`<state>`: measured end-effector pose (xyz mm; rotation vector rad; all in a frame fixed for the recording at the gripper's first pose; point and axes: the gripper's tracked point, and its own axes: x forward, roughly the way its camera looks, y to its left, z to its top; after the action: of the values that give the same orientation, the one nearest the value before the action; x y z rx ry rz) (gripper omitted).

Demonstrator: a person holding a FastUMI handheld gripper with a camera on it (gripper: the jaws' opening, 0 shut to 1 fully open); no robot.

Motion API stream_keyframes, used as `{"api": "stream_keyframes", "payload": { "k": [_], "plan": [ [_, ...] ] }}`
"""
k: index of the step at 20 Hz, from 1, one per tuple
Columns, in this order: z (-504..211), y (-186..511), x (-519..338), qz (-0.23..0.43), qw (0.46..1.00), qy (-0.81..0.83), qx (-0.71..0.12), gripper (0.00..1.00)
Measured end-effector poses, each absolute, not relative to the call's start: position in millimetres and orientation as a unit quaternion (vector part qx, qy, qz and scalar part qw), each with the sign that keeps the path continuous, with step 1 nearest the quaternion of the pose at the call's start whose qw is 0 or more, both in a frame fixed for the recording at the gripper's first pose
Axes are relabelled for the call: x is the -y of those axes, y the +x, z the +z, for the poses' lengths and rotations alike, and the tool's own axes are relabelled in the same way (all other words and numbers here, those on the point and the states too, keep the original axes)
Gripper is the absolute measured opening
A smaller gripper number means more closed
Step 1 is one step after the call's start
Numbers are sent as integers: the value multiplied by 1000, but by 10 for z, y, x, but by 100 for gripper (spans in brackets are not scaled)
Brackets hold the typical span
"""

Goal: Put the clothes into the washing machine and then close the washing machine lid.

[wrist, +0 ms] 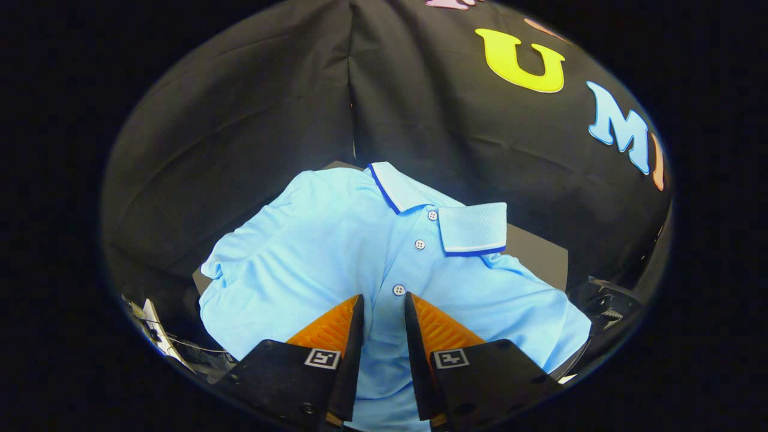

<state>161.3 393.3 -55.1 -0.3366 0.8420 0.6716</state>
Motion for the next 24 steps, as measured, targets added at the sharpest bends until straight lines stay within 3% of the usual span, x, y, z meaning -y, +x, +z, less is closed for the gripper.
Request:
{"api": "stream_keyframes", "payload": {
  "k": [1, 3, 4, 5, 24],
  "plan": [
    [-576, 1652, -3953, 317, 850, -150, -393, 42],
    [-565, 1611, -3962, 320, 850, -162, -385, 11],
    [-521, 1618, -3963, 319, 857, -158, -373, 10],
    [-515, 1637, -3992, 316, 859, -156, -371, 2],
    [386, 1606, -3812, 328, 902, 18, -279, 1]
  ]
}}
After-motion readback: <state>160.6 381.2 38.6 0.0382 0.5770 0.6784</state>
